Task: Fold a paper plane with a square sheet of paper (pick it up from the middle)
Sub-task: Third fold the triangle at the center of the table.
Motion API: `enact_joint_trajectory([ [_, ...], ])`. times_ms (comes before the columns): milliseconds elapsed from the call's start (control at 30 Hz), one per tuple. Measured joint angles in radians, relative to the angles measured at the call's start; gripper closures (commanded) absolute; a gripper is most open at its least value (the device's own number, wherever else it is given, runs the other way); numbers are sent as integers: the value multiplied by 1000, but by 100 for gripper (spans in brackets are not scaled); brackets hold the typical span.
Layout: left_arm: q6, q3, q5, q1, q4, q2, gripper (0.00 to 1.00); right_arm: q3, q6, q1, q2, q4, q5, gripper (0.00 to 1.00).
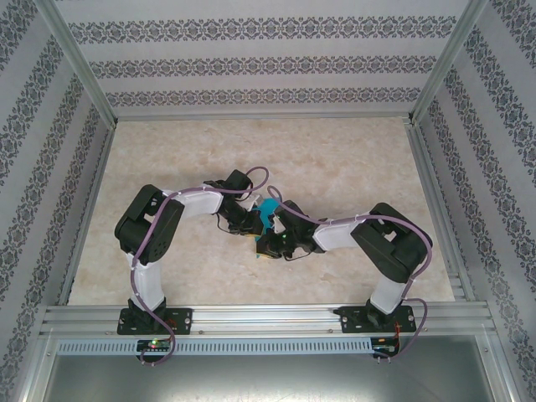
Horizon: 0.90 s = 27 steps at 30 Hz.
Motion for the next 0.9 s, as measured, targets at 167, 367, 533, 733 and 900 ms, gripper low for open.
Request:
enact_joint_trajectory([
  [167, 4, 1, 1, 0, 0, 2, 89, 32, -37, 22, -1, -68, 37, 90],
  [367, 6, 1, 13, 0, 0, 5, 89, 40, -59, 46, -18, -108, 88, 90],
  [533, 7, 3, 19, 0, -1, 7, 89, 40, -62, 72, -45, -167, 109, 90],
  [733, 13, 6, 23, 0, -2, 11, 89, 30, -62, 63, -96, -210, 92, 90],
  [900, 14, 6, 23, 0, -2, 11, 89, 0, -61, -40, -168, -190, 94, 90],
])
